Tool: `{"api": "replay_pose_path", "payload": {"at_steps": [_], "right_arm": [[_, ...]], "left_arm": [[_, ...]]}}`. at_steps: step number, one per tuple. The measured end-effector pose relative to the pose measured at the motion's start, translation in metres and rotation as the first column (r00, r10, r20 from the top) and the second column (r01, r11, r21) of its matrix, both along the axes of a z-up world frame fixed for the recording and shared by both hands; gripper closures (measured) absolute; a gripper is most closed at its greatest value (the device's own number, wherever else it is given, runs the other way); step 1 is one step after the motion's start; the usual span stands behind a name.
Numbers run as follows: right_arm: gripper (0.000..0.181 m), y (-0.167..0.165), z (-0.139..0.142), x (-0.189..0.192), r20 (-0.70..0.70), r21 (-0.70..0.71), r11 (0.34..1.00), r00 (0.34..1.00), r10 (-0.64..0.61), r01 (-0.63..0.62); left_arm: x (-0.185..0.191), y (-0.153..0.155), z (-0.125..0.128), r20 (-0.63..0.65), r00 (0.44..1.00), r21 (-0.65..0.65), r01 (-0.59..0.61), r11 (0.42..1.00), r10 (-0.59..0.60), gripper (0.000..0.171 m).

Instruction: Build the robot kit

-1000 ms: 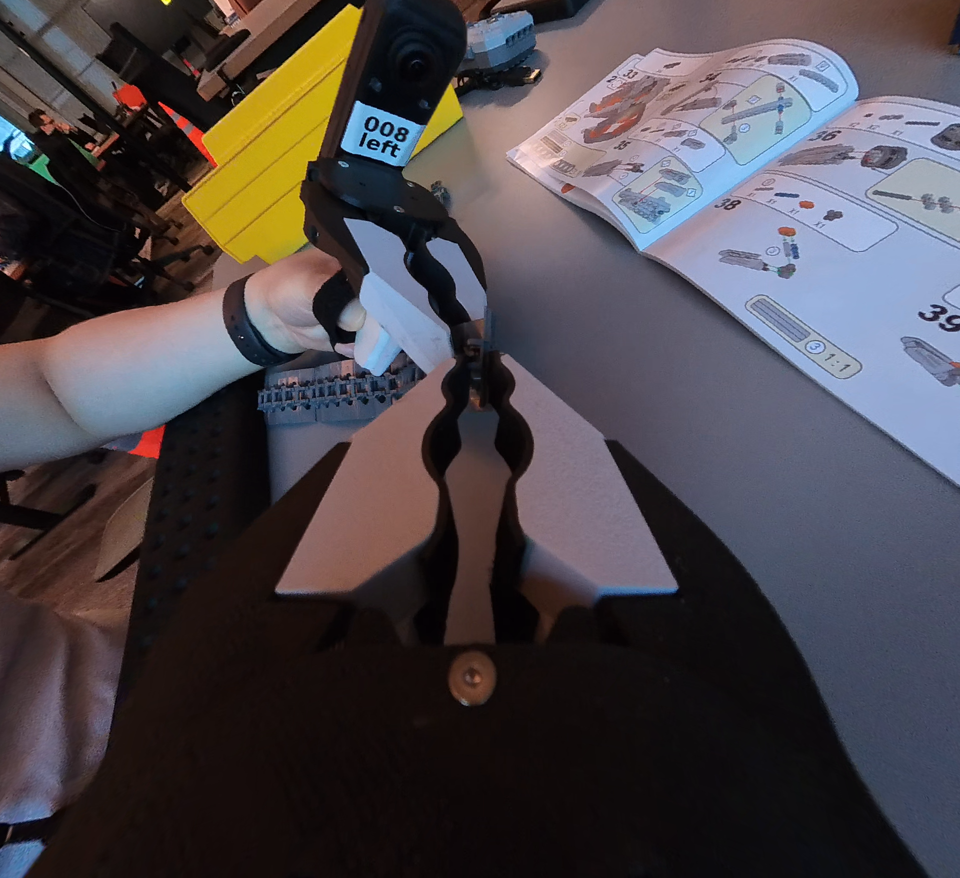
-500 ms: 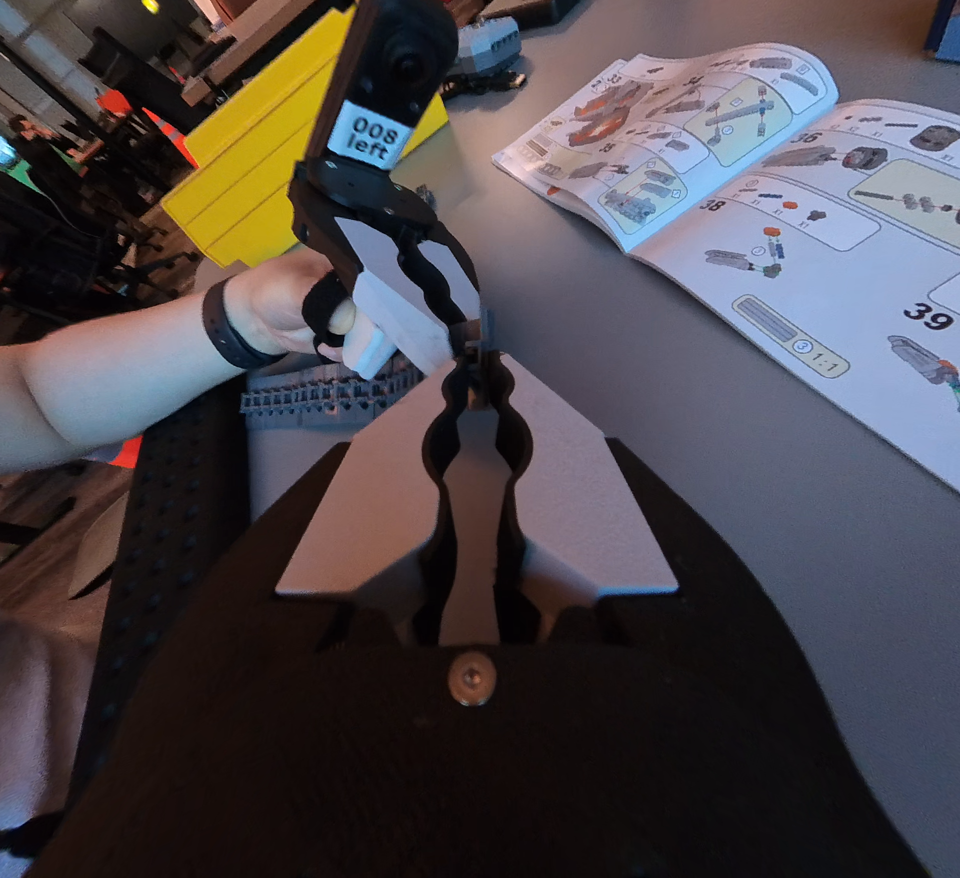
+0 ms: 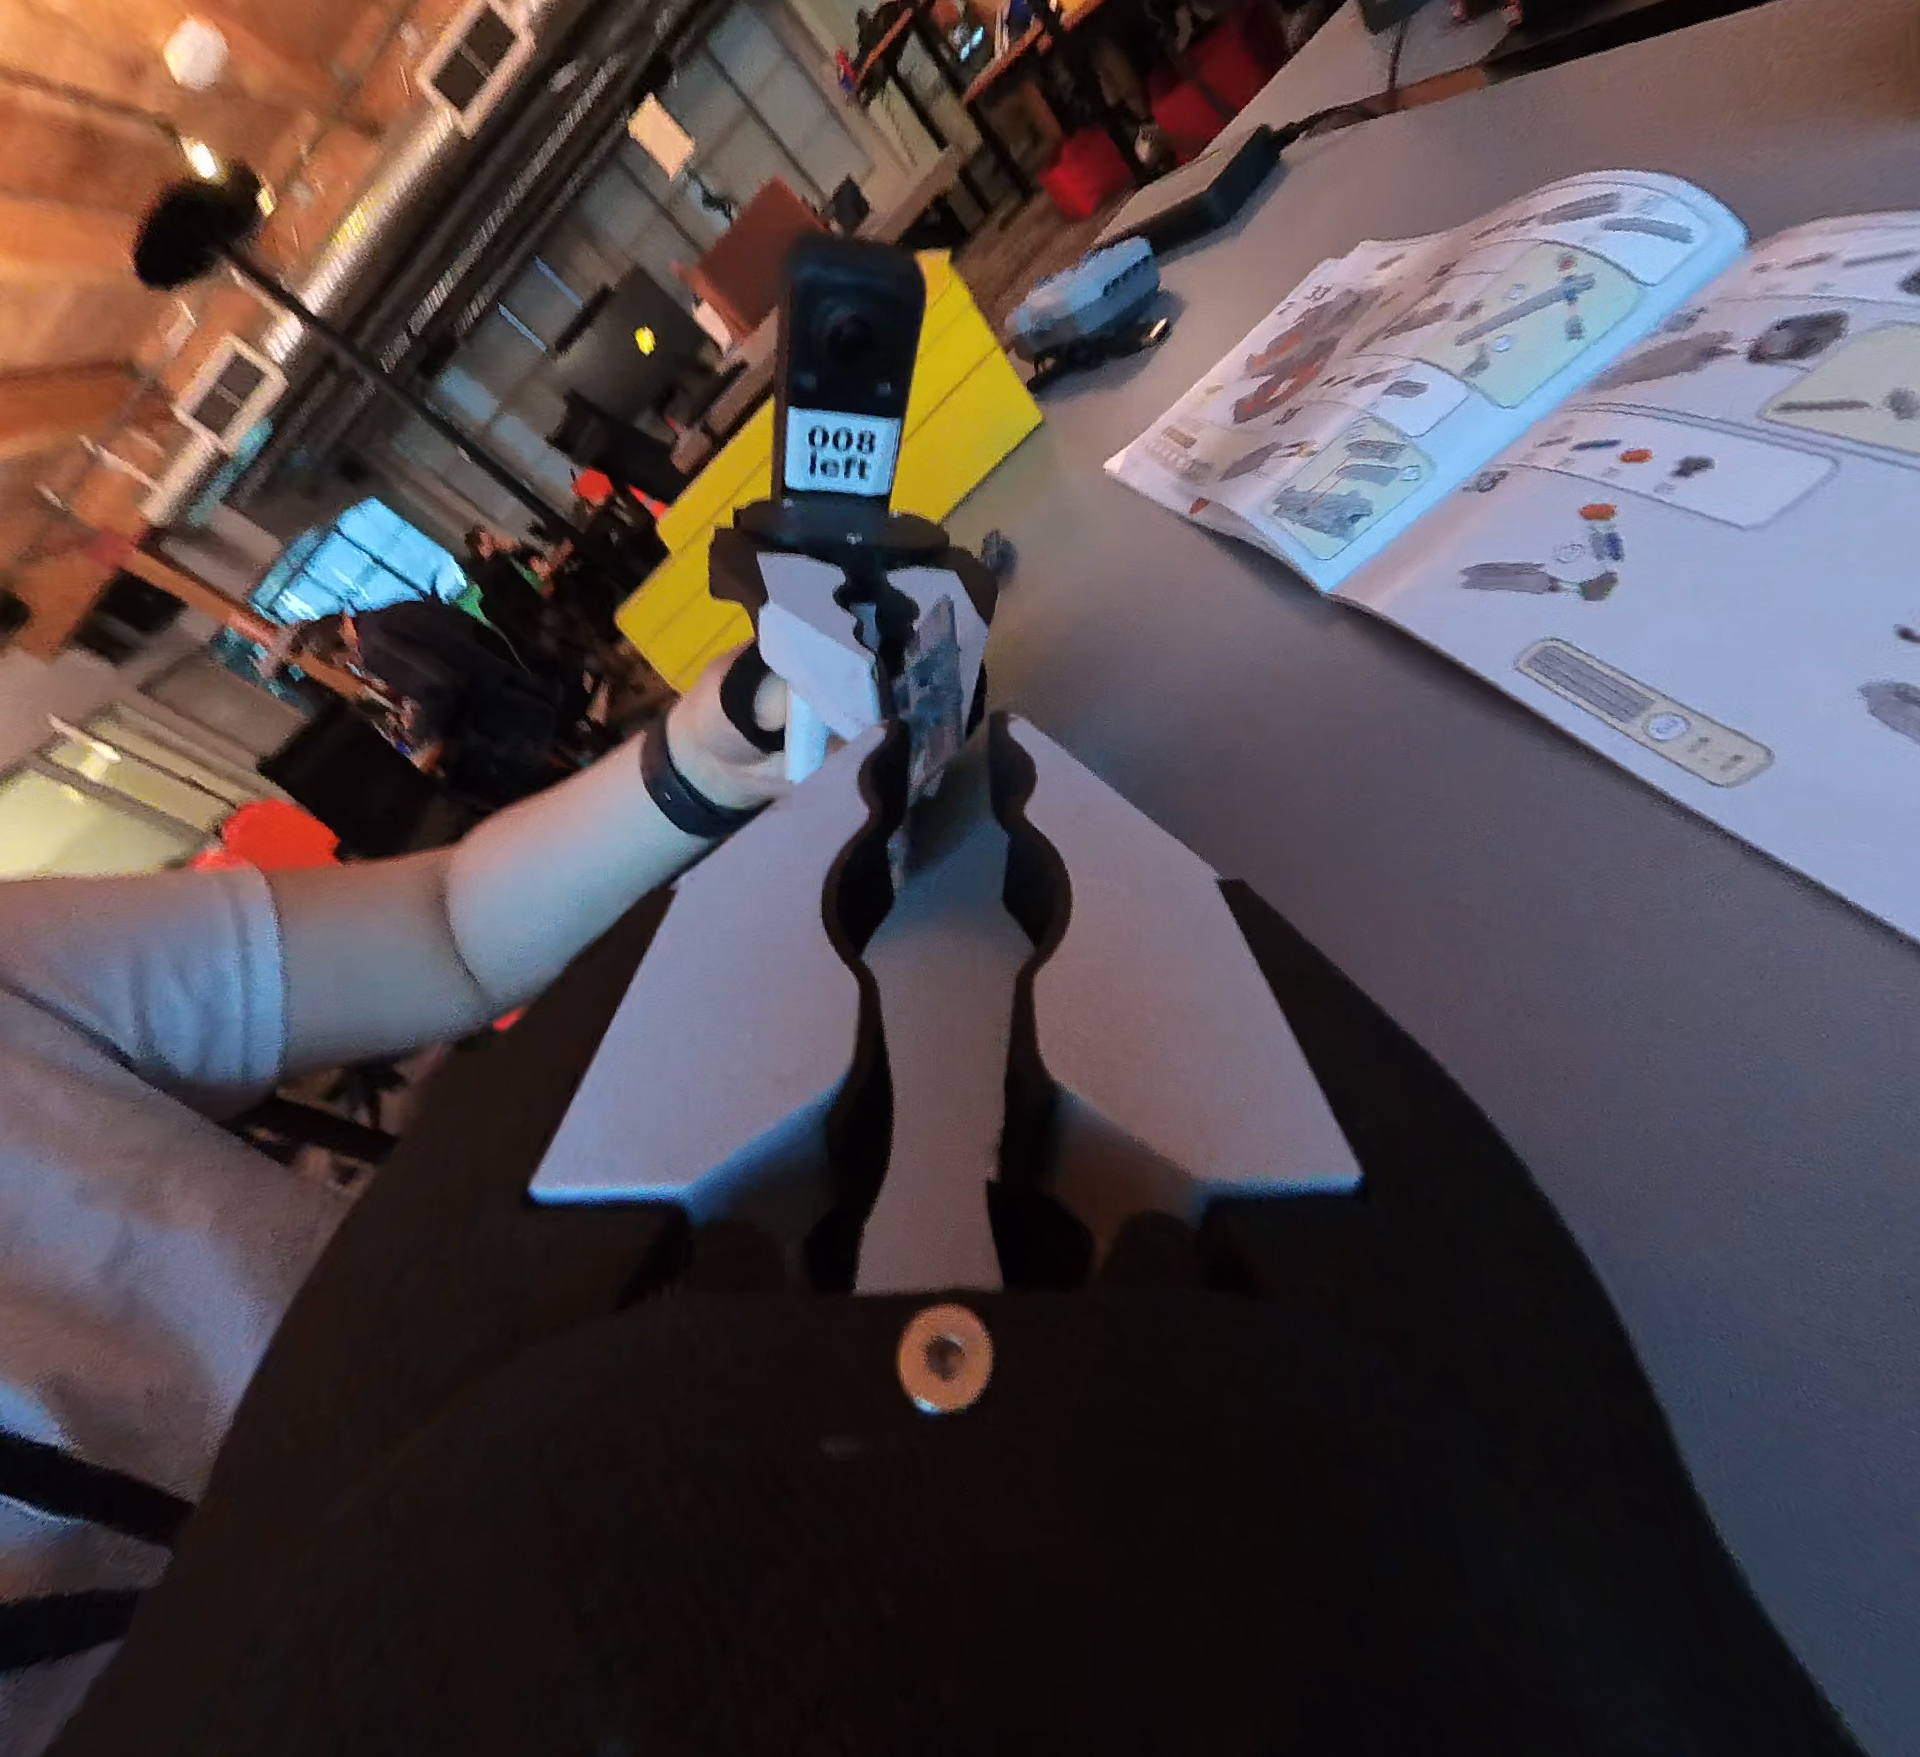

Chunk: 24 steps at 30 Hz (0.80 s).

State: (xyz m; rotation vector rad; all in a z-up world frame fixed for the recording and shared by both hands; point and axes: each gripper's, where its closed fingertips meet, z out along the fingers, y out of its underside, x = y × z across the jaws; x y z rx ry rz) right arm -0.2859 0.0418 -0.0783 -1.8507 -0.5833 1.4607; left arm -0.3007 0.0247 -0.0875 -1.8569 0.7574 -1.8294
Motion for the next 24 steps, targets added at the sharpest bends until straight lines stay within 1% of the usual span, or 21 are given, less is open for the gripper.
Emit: {"api": "replay_pose_path", "payload": {"at_steps": [2, 3, 5, 6, 7, 8, 10, 12, 14, 16, 17, 18, 19, 22, 23, 24], "right_arm": [[0.16, -0.007, -0.002, -0.009, 0.038, 0.044, 0.999, 0.999, 0.03, -0.031], [0.159, -0.009, -0.002, -0.012, 0.035, 0.049, 0.998, 0.999, 0.04, -0.041], [0.158, -0.013, -0.002, -0.016, 0.01, 0.024, 0.997, 0.998, 0.067, -0.067], [0.16, -0.016, -0.001, -0.018, -0.011, 0.006, 0.996, 0.996, 0.084, -0.084], [0.166, -0.018, 0.001, -0.019, -0.045, -0.015, 0.995, 0.994, 0.103, -0.104], [0.18, -0.023, 0.003, -0.019, -0.072, -0.039, 0.99, 0.988, 0.135, -0.138], [0.18, -0.025, 0.004, -0.018, -0.097, -0.076, 0.983, 0.983, 0.158, -0.165], [0.179, -0.03, 0.003, -0.018, -0.123, -0.116, 0.969, 0.971, 0.205, -0.219], [0.176, -0.031, 0.006, -0.017, -0.178, -0.136, 0.959, 0.958, 0.223, -0.249], [0.154, -0.029, 0.01, -0.019, -0.232, -0.165, 0.954, 0.95, 0.208, -0.249], [0.157, -0.027, 0.009, -0.02, -0.234, -0.174, 0.955, 0.952, 0.197, -0.24], [0.171, -0.026, 0.007, -0.021, -0.225, -0.17, 0.958, 0.956, 0.189, -0.23], [0.176, -0.026, 0.005, -0.021, -0.217, -0.173, 0.957, 0.957, 0.192, -0.231], [0.176, -0.026, 0.001, -0.02, -0.201, -0.214, 0.948, 0.96, 0.193, -0.235], [0.176, -0.025, -0.004, -0.018, -0.181, -0.241, 0.945, 0.966, 0.183, -0.223], [0.175, -0.021, -0.01, -0.016, -0.155, -0.264, 0.944, 0.975, 0.161, -0.198]], "left_arm": [[0.002, -0.004, 0.003, 0.008, 1.0, 0.028, 0.017, 0.999, -0.017, 0.166], [0.003, -0.006, 0.005, 0.013, 1.0, 0.043, 0.025, 0.999, -0.025, 0.166], [0.004, -0.01, 0.008, 0.023, 0.999, 0.069, 0.038, 0.997, -0.04, 0.166], [0.005, -0.012, 0.008, 0.026, 0.999, 0.077, 0.046, 0.996, -0.048, 0.166], [0.005, -0.013, 0.009, 0.029, 0.998, 0.082, 0.049, 0.995, -0.052, 0.166], [0.005, -0.015, 0.01, 0.038, 0.997, 0.084, 0.06, 0.995, -0.063, 0.166], [0.006, -0.018, 0.011, 0.038, 0.996, 0.086, 0.073, 0.994, -0.077, 0.165], [0.006, -0.023, 0.011, 0.037, 0.994, 0.091, 0.1, 0.991, -0.104, 0.165], [0.008, -0.023, 0.012, 0.04, 0.994, 0.09, 0.096, 0.991, -0.1, 0.165], [0.008, -0.022, 0.007, 0.016, 0.995, 0.09, 0.094, 0.992, -0.095, 0.165], [0.009, -0.023, 0.007, 0.017, 0.995, 0.087, 0.098, 0.991, -0.1, 0.165], [0.009, -0.023, 0.007, 0.021, 0.994, 0.082, 0.102, 0.991, -0.104, 0.165], [0.009, -0.023, 0.006, 0.014, 0.995, 0.08, 0.101, 0.992, -0.103, 0.165], [0.01, -0.022, 0.001, -0.017, 0.995, 0.077, 0.096, 0.992, -0.095, 0.165], [0.01, -0.019, -0.005, -0.06, 0.995, 0.08, 0.082, 0.993, -0.077, 0.163], [0.007, -0.014, -0.012, -0.125, 0.991, 0.095, 0.059, 0.994, -0.047, 0.154]]}}
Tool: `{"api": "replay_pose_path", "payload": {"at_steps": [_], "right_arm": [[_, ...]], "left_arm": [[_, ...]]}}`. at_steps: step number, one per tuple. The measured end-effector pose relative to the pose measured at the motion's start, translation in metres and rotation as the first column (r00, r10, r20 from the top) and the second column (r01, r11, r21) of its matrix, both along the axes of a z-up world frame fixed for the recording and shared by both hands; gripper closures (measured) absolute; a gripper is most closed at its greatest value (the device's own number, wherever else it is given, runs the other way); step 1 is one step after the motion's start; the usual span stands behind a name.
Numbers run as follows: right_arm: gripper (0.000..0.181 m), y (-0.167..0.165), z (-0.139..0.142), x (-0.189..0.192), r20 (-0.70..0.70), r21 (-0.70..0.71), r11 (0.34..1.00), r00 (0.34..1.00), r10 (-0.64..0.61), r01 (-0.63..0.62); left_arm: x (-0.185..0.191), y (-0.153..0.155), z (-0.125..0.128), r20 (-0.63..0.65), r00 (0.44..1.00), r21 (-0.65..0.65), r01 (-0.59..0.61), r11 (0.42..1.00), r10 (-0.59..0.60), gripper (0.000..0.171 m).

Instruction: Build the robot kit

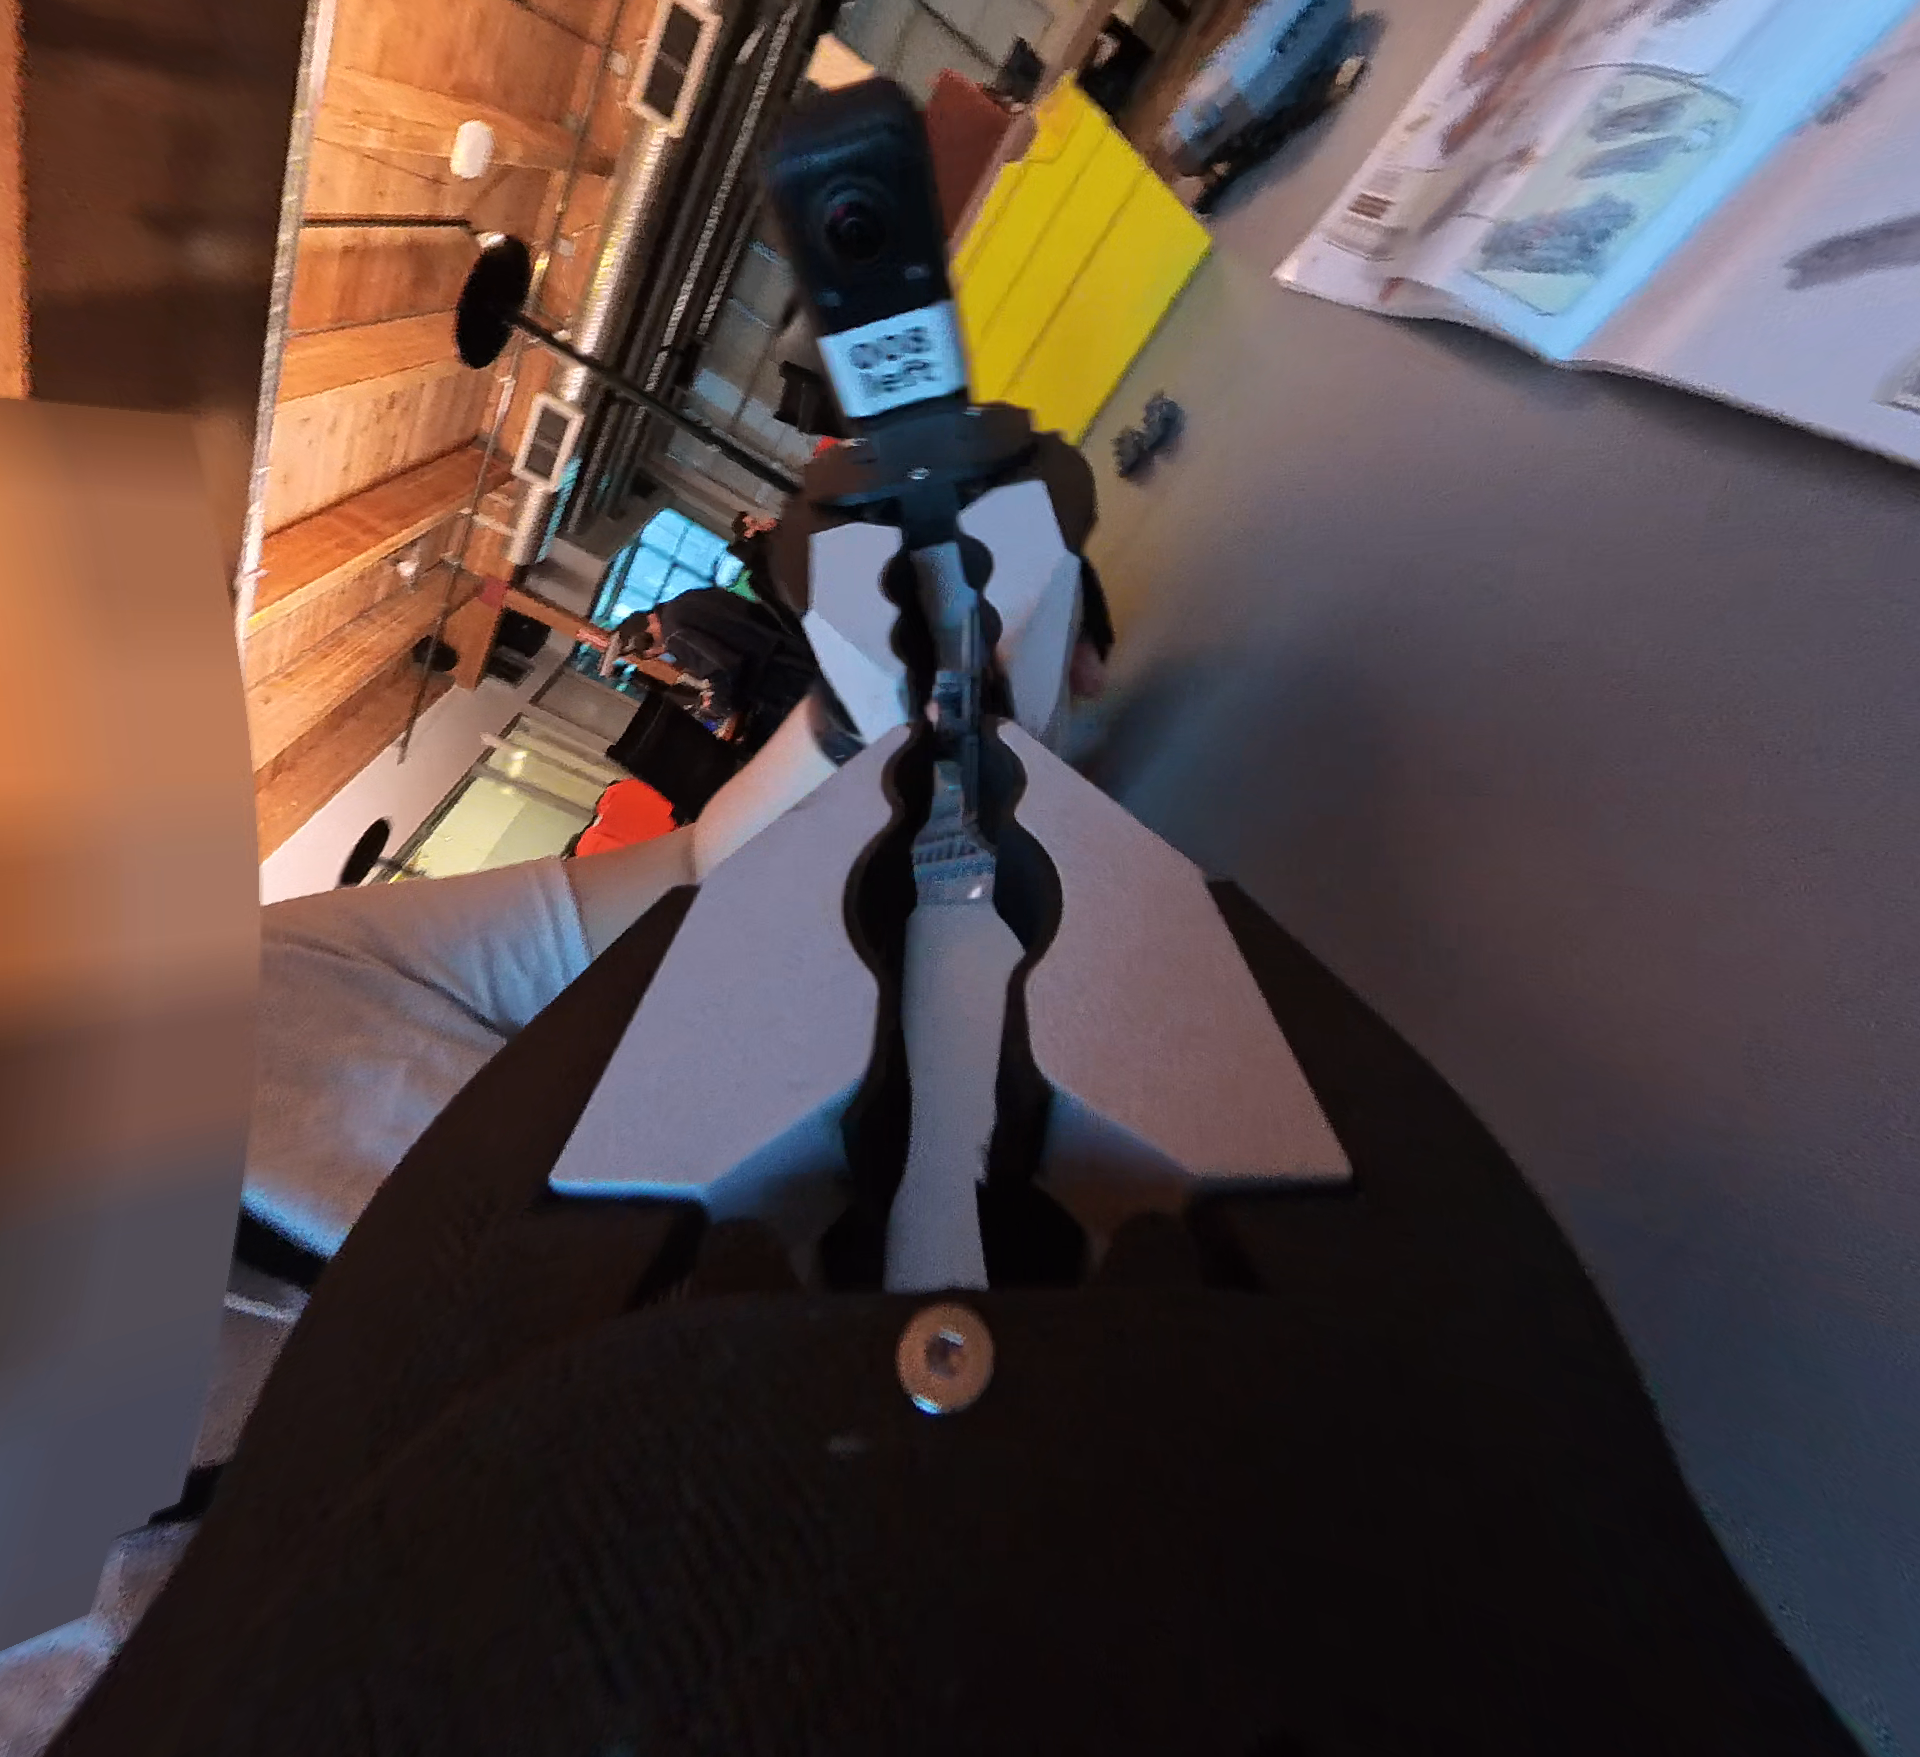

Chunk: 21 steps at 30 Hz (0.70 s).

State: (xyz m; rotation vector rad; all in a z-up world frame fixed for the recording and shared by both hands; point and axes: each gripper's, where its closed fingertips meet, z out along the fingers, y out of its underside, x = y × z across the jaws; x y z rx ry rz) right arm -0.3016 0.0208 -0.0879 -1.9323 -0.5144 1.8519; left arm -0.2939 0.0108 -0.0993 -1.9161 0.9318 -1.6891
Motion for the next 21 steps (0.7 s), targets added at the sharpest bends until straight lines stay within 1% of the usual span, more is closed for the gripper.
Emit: {"api": "replay_pose_path", "payload": {"at_steps": [1, 2, 3, 4, 5, 6, 7, 8, 9, 10, 11, 12, 13, 15, 18, 21], "right_arm": [[0.175, 0.006, -0.005, 0.003, 0.028, -0.005, 0.999, 0.999, -0.035, 0.035], [0.175, 0.012, -0.011, 0.007, 0.063, -0.002, 0.997, 0.996, -0.071, 0.071], [0.175, 0.017, -0.016, 0.01, 0.099, 0.006, 0.995, 0.99, -0.103, 0.103], [0.175, 0.021, -0.02, 0.012, 0.13, 0.014, 0.992, 0.983, -0.128, 0.127], [0.175, 0.024, -0.025, 0.014, 0.163, 0.014, 0.989, 0.975, -0.15, 0.15], [0.175, 0.027, -0.032, 0.015, 0.202, 0.016, 0.985, 0.964, -0.174, 0.174], [0.175, 0.029, -0.037, 0.017, 0.238, 0.025, 0.981, 0.951, -0.195, 0.194], [0.175, 0.031, -0.042, 0.017, 0.273, 0.04, 0.978, 0.939, -0.207, 0.204], [0.174, 0.031, -0.047, 0.017, 0.316, 0.065, 0.977, 0.925, -0.212, 0.202], [0.172, 0.031, -0.051, 0.018, 0.357, 0.106, 0.976, 0.908, -0.217, 0.191], [0.168, 0.034, -0.053, 0.02, 0.399, 0.164, 0.968, 0.885, -0.239, 0.187], [0.165, 0.038, -0.054, 0.023, 0.441, 0.235, 0.953, 0.854, -0.278, 0.189], [0.162, 0.043, -0.054, 0.027, 0.475, 0.303, 0.935, 0.82, -0.318, 0.186], [0.16, 0.046, -0.053, 0.03, 0.511, 0.394, 0.905, 0.78, -0.361, 0.16], [0.158, 0.044, -0.05, 0.028, 0.511, 0.425, 0.894, 0.777, -0.367, 0.142], [0.158, 0.037, -0.049, 0.023, 0.495, 0.386, 0.913, 0.807, -0.323, 0.128]], "left_arm": [[-0.006, 0.007, -0.005, -0.062, 0.997, 0.037, -0.042, 0.998, 0.044, 0.15], [-0.014, 0.017, -0.009, -0.126, 0.985, 0.093, -0.105, 0.99, 0.116, 0.15], [-0.027, 0.028, -0.012, -0.197, 0.959, 0.161, -0.173, 0.972, 0.203, 0.15], [-0.044, 0.038, -0.015, -0.271, 0.918, 0.231, -0.229, 0.945, 0.289, 0.15], [-0.065, 0.05, -0.016, -0.342, 0.855, 0.31, -0.289, 0.906, 0.39, 0.15], [-0.092, 0.062, -0.015, -0.399, 0.764, 0.404, -0.35, 0.845, 0.507, 0.149], [-0.122, 0.073, -0.012, -0.437, 0.649, 0.501, -0.398, 0.768, 0.622, 0.149], [-0.151, 0.079, -0.007, -0.458, 0.533, 0.581, -0.426, 0.693, 0.711, 0.145], [-0.176, 0.081, -0.004, -0.471, 0.432, 0.635, -0.44, 0.635, 0.769, 0.138], [-0.198, 0.08, -0.005, -0.49, 0.343, 0.659, -0.457, 0.598, 0.802, 0.131], [-0.215, 0.076, -0.011, -0.523, 0.281, 0.65, -0.478, 0.59, 0.804, 0.128], [-0.228, 0.072, -0.02, -0.561, 0.244, 0.623, -0.506, 0.597, 0.791, 0.125], [-0.237, 0.07, -0.03, -0.596, 0.221, 0.589, -0.532, 0.608, 0.772, 0.12], [-0.25, 0.067, -0.049, -0.666, 0.195, 0.524, -0.566, 0.637, 0.72, 0.116], [-0.256, 0.066, -0.065, -0.715, 0.187, 0.465, -0.592, 0.658, 0.674, 0.112], [-0.255, 0.068, -0.067, -0.718, 0.161, 0.5, -0.557, 0.663, 0.677, 0.111]]}}
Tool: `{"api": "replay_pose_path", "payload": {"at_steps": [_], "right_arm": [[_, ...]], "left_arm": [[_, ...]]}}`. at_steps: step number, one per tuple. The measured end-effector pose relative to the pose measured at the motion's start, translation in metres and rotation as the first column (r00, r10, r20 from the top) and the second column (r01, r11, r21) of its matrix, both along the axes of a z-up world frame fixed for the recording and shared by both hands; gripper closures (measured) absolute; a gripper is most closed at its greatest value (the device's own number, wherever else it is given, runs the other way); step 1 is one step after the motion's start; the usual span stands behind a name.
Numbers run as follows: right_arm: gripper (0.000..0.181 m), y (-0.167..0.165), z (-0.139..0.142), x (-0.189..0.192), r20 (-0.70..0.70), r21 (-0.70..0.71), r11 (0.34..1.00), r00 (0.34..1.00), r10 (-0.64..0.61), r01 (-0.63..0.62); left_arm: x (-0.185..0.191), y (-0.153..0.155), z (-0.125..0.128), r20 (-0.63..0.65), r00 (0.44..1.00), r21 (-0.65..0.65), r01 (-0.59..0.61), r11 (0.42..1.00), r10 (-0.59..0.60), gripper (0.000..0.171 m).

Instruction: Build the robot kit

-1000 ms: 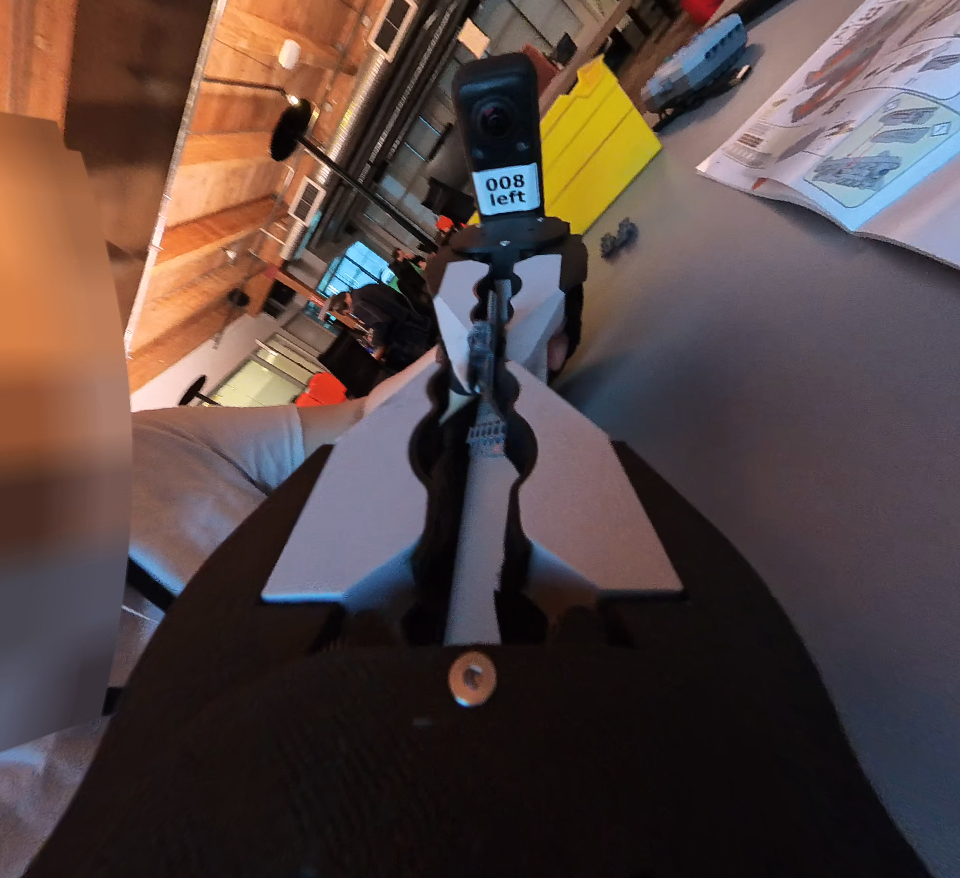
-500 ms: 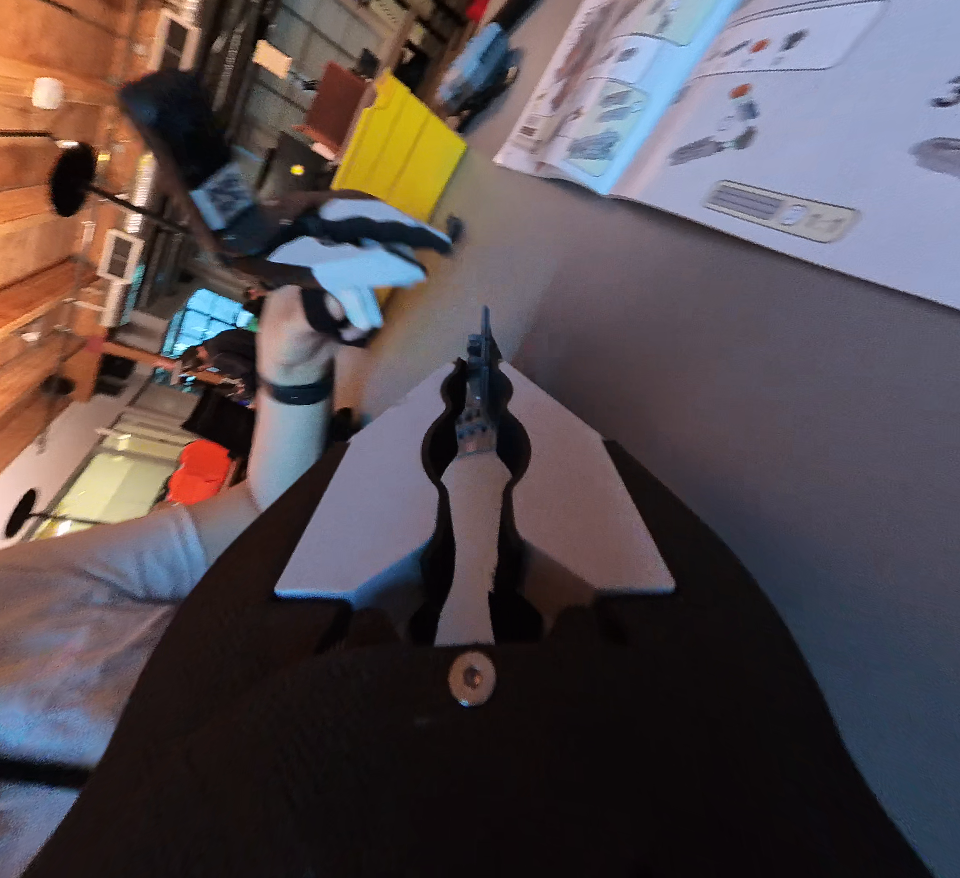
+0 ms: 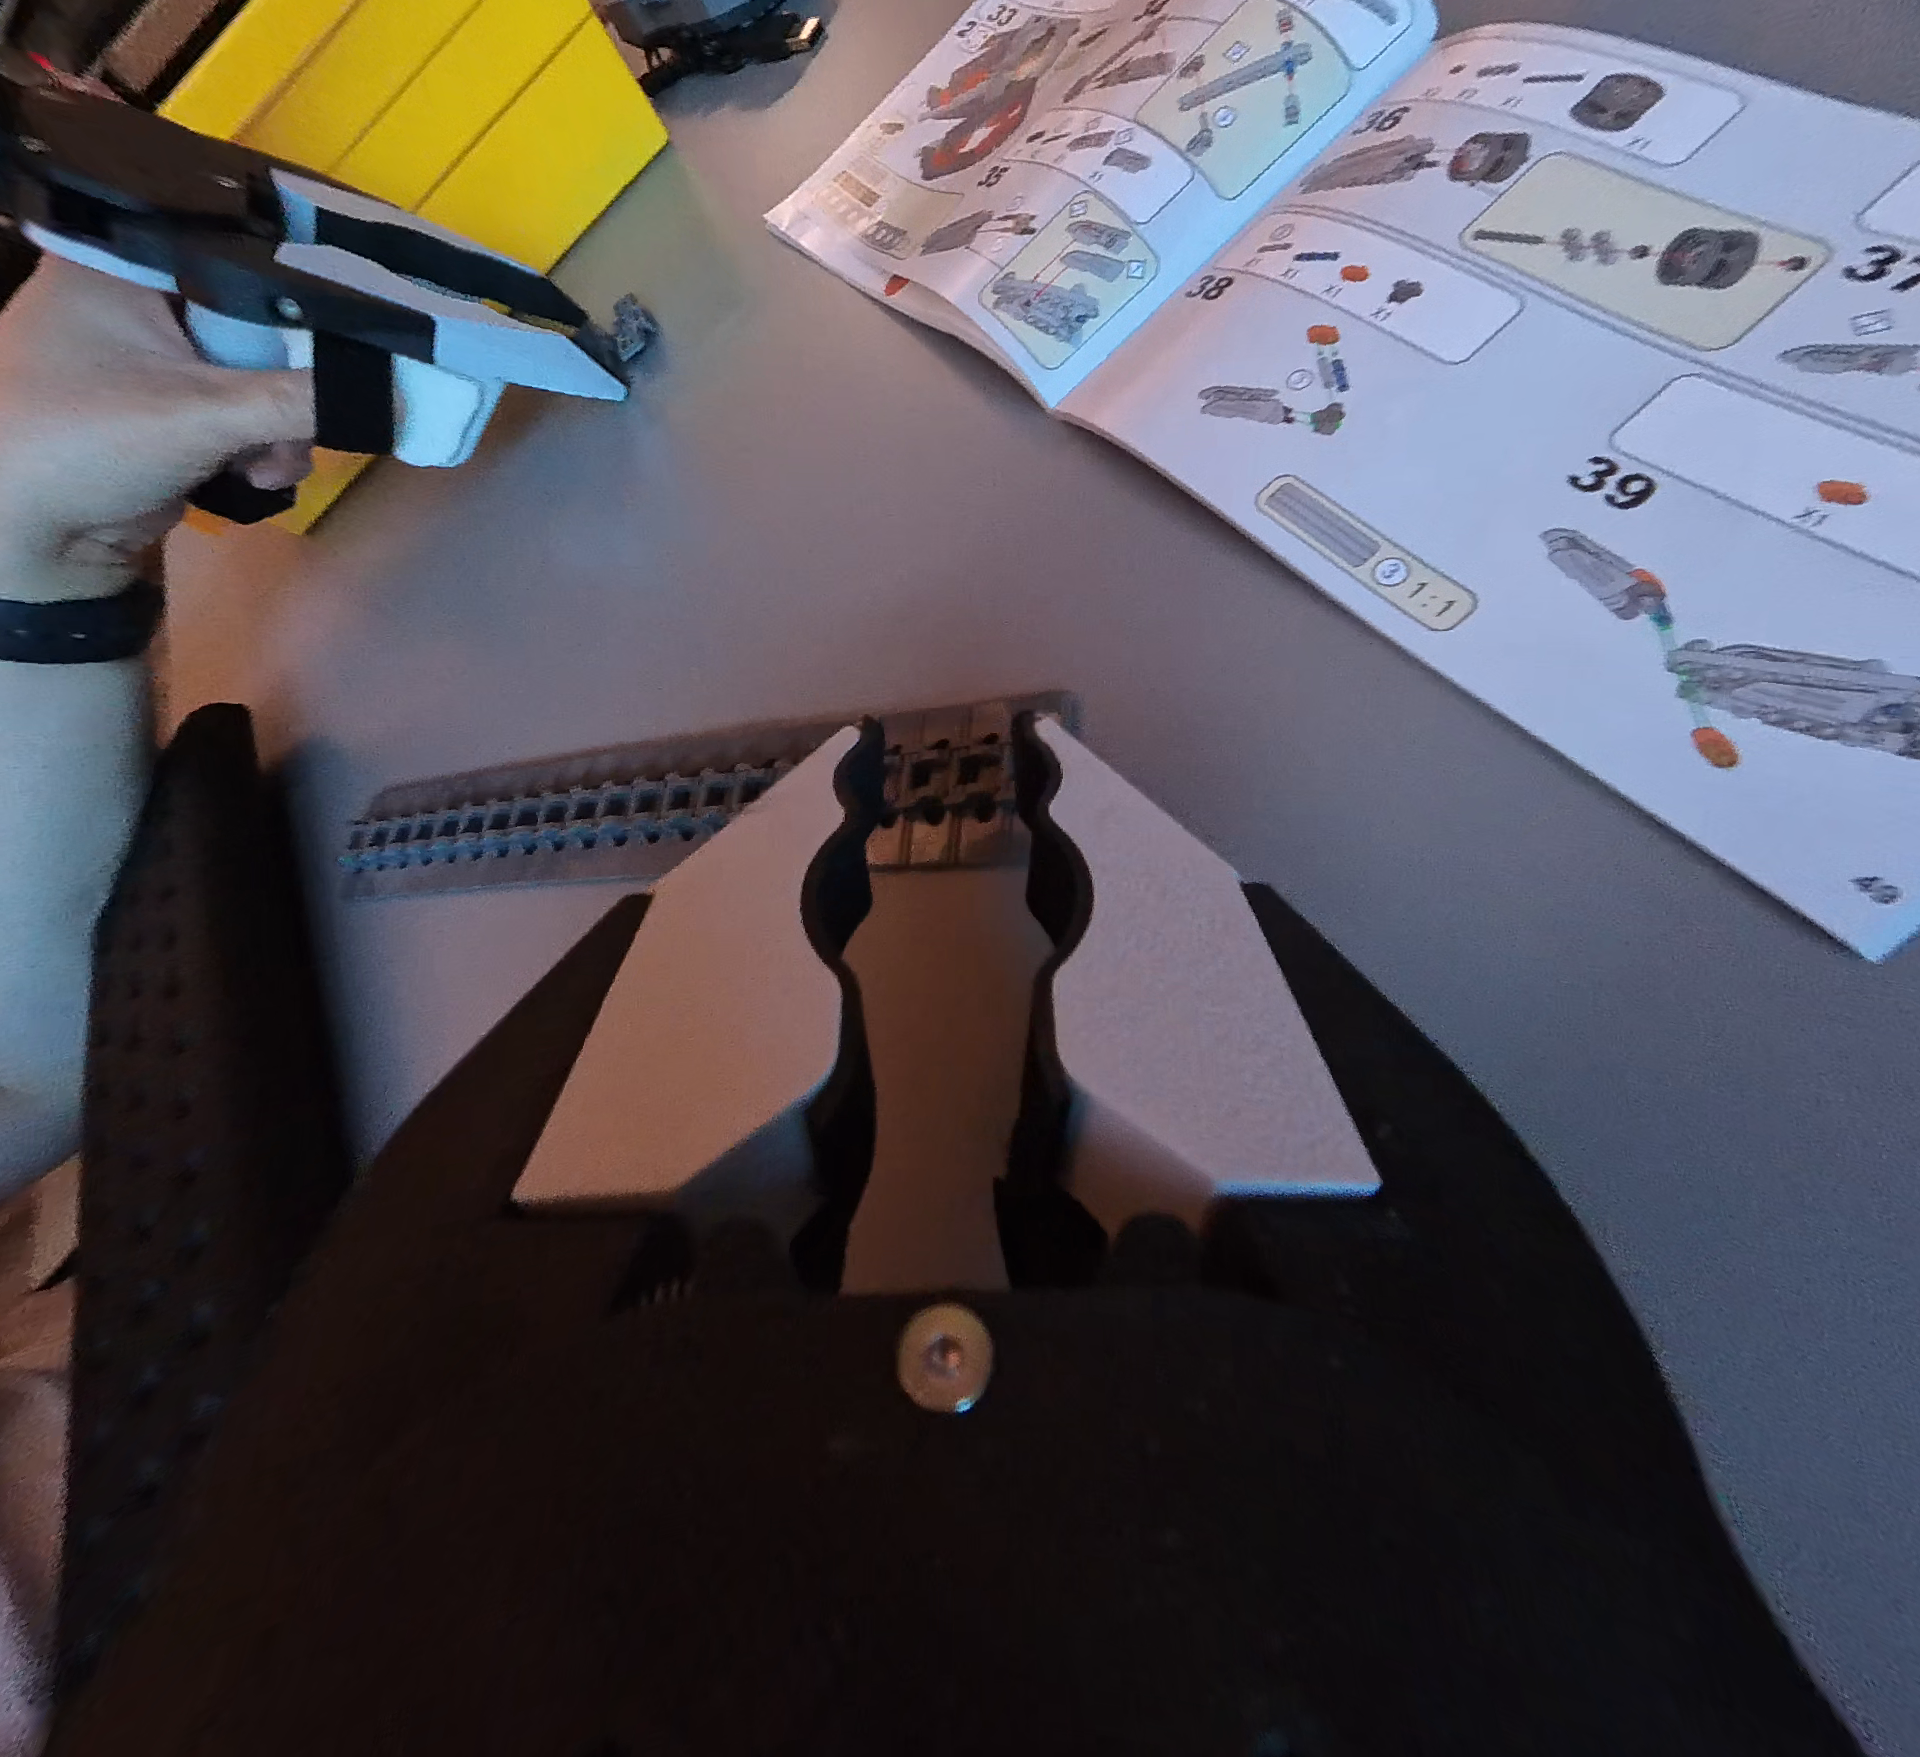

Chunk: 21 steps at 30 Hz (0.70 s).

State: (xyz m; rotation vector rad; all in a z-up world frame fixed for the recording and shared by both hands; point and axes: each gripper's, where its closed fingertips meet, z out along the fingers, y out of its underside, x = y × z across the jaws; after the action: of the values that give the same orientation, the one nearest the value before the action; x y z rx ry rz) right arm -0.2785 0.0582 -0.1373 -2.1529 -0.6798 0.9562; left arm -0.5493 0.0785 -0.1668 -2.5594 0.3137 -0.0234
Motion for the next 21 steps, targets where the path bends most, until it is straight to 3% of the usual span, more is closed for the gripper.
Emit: {"api": "replay_pose_path", "payload": {"at_steps": [1, 2, 6, 9, 10, 11, 13, 16, 19, 21], "right_arm": [[0.158, -0.002, 0.0, -0.001, -0.017, -0.015, 1.0, 1.0, 0.009, -0.009], [0.158, -0.003, 0.001, -0.002, -0.034, -0.03, 0.999, 0.999, 0.014, -0.016], [0.158, -0.004, 0.009, 0.0, -0.106, -0.056, 0.998, 0.994, 0.008, -0.014], [0.158, -0.006, 0.023, -0.002, -0.154, -0.002, 0.999, 0.988, 0.034, -0.035], [0.158, -0.01, 0.031, -0.007, -0.169, 0.045, 0.996, 0.983, 0.078, -0.071], [0.158, -0.015, 0.039, -0.012, -0.168, 0.102, 0.989, 0.978, 0.127, -0.111], [0.157, -0.026, 0.052, -0.023, -0.13, 0.253, 0.95, 0.967, 0.22, -0.182], [0.157, -0.043, 0.072, -0.035, -0.006, 0.514, 0.817, 0.951, 0.308, -0.262], [0.172, -0.058, 0.102, -0.035, -0.055, 0.656, 0.722, 0.94, 0.337, -0.221], [0.171, -0.057, 0.113, -0.029, -0.178, 0.596, 0.785, 0.925, 0.335, -0.169]], "left_arm": [[0.001, 0.0, 0.001, -0.014, 1.0, 0.004, 0.013, 1.0, -0.013, 0.117], [0.004, 0.0, 0.001, -0.026, 0.999, 0.009, 0.034, 0.999, -0.034, 0.134], [-0.001, -0.002, 0.006, -0.137, 0.989, 0.029, 0.056, 0.998, -0.052, 0.134], [0.013, -0.001, 0.035, -0.232, 0.966, 0.156, 0.15, 0.976, -0.111, 0.134], [0.03, 0.001, 0.051, -0.248, 0.954, 0.236, 0.228, 0.945, -0.168, 0.135], [0.059, -0.001, 0.067, -0.234, 0.932, 0.32, 0.342, 0.884, -0.276, 0.135], [0.126, -0.02, 0.097, -0.154, 0.839, 0.484, 0.524, 0.7, -0.522, 0.135], [0.188, -0.059, 0.122, -0.1, 0.663, 0.621, 0.624, 0.473, -0.742, 0.134], [0.209, -0.072, 0.124, -0.157, 0.606, 0.663, 0.65, 0.371, -0.78, 0.135], [0.215, -0.075, 0.113, -0.253, 0.585, 0.619, 0.71, 0.336, -0.771, 0.134]]}}
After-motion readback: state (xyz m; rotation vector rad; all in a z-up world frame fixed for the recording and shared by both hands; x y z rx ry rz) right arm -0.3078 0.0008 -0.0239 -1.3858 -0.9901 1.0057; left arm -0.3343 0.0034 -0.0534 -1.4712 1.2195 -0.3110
